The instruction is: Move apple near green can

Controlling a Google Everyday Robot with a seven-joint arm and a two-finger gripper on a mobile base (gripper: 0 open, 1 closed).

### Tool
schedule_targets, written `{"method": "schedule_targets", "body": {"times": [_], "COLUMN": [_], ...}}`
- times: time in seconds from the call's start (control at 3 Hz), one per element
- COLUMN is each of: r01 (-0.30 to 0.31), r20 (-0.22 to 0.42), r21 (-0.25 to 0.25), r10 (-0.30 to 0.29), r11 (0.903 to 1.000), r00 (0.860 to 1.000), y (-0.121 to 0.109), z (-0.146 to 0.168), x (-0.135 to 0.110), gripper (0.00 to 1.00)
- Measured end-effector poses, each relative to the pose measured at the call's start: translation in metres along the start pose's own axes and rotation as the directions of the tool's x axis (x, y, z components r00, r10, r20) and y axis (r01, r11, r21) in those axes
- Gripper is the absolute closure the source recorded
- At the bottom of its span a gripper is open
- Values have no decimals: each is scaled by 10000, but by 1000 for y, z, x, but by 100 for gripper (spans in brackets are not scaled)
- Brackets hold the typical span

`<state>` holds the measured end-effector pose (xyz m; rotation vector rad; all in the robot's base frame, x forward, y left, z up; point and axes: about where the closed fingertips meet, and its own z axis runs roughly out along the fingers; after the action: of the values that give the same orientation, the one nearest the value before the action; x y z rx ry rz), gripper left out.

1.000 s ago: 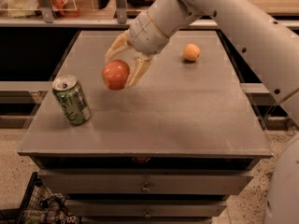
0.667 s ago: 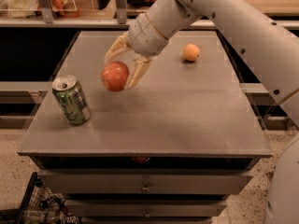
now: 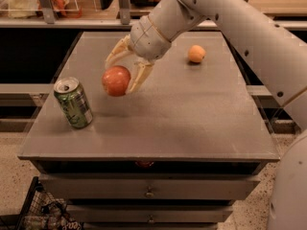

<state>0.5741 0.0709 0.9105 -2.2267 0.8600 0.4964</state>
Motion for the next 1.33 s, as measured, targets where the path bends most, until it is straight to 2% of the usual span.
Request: {"method": "schedule_targets", "body": {"times": [1.33], "r01": [37], "r20": [1075], "r21": [-853], "r10": [55], "r11": [9963], "r00": [9942], "y": [0], "z": [55], "x": [-23], "gripper": [100]}}
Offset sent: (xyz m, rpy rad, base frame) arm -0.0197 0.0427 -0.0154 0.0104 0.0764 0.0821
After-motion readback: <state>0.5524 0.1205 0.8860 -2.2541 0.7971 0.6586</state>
